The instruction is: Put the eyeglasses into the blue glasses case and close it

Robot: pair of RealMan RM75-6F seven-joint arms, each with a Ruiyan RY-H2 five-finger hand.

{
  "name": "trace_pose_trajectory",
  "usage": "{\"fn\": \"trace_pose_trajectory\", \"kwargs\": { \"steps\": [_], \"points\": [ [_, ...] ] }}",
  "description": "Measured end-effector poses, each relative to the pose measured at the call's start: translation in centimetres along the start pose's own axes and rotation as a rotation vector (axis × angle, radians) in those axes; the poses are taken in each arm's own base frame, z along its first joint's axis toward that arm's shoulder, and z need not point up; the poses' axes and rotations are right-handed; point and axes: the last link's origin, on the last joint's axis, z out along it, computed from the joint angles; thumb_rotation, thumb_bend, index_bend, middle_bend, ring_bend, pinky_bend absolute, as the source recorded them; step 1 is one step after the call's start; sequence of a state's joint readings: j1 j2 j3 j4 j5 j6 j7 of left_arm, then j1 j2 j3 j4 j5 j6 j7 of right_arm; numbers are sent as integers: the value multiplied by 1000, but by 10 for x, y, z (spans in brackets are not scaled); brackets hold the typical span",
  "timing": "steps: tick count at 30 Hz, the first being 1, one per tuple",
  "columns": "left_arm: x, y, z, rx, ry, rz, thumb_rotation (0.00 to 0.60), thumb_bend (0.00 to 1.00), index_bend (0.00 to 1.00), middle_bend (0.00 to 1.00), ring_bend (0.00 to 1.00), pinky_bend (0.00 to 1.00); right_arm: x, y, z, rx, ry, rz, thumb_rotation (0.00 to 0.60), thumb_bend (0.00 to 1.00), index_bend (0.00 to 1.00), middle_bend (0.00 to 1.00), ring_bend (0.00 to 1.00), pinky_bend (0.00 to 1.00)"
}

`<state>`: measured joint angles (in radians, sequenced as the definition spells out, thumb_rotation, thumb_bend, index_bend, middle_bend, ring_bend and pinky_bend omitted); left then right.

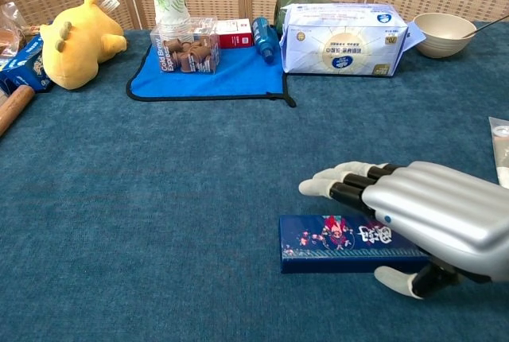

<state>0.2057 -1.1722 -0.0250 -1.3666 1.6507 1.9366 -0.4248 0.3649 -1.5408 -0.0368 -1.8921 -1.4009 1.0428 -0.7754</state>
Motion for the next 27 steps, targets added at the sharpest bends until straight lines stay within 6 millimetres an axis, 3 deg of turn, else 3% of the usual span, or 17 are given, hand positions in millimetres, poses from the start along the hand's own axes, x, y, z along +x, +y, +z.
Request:
{"fn": "trace_pose_trajectory", "kwargs": {
  "steps": [15,27],
  "points": [
    [-1,-1,0,3,-4,3,599,293,193,131,0,0,6,1,17,-18,-7,30,600,300,390,455,411,396],
    [-2,0,2,-1,-7,5,600,294,185,131,0,0,27,8,25,-45,63,97,600,290,416,476,439,412]
  ]
}}
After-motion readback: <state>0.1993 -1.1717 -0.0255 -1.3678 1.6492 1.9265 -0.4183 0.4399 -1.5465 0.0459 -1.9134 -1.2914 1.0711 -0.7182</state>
